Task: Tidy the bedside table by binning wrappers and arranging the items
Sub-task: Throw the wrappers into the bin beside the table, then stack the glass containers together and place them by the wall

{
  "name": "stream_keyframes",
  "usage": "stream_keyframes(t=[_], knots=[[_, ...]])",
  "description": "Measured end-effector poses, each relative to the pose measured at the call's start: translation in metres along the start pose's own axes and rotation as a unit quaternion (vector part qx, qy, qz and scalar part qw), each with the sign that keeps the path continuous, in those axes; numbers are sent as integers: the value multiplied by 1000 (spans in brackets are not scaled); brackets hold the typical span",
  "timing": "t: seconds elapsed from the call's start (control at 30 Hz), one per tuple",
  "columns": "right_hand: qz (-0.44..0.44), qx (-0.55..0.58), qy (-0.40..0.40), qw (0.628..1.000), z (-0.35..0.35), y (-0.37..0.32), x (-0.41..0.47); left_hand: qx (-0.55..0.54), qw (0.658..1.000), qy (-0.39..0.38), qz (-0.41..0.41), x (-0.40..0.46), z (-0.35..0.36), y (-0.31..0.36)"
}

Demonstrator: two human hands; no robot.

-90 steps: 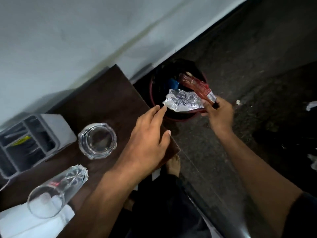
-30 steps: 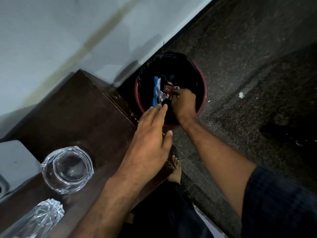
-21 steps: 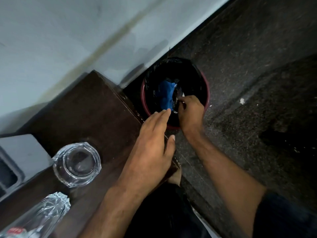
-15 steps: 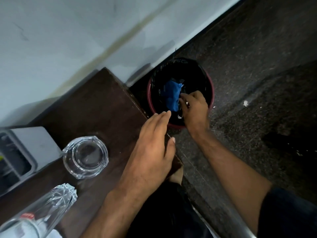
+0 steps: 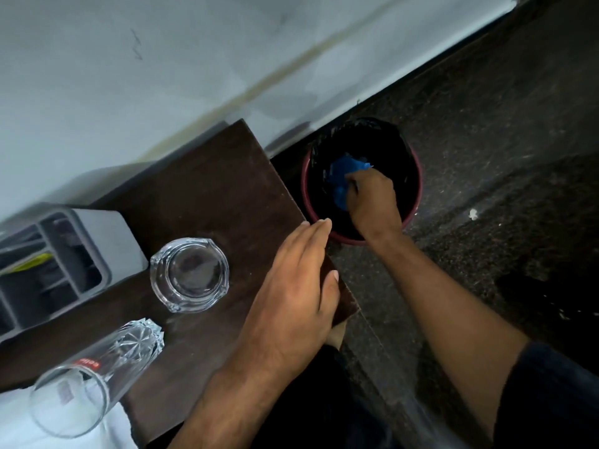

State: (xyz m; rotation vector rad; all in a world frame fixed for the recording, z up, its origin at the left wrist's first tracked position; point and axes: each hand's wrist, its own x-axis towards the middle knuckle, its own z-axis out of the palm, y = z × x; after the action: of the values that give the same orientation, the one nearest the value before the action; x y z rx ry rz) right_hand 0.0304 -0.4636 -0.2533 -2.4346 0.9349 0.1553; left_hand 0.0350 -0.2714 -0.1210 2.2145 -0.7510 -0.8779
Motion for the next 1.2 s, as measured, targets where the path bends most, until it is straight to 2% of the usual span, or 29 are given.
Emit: stream_keyframes(t=[0.1,0.2,0.27,0.37,0.5,0.6,0.77,1.03,1.2], knots=[[-7,108,81,991,-37,-32,-15,-13,1000,20,4,-11,-11,4],[-64,113,162,978,-71,-70,-36,-22,998,60,14,-34,-28,4],[-118,130,174,969,-87,-100,-52,-28,995,99,4,-53,-40,2],[-172,167,148,959,-100,-143,-77,-36,988,148,-29,-83,-58,-1],[-209,205,100,951,-97,-194,-112,-59,979,173,-91,-128,-83,-10],[-221,206,61,951,-89,-224,-134,-56,975,188,-104,-159,-98,-17],[-205,242,-1,948,-83,-259,-174,-55,969,220,-99,-214,-115,-26],[-181,226,-52,956,-79,-281,-211,-107,945,288,-113,-273,-129,-51],[-153,227,-56,960,-71,-284,-209,-176,910,337,-166,-282,-134,-77]])
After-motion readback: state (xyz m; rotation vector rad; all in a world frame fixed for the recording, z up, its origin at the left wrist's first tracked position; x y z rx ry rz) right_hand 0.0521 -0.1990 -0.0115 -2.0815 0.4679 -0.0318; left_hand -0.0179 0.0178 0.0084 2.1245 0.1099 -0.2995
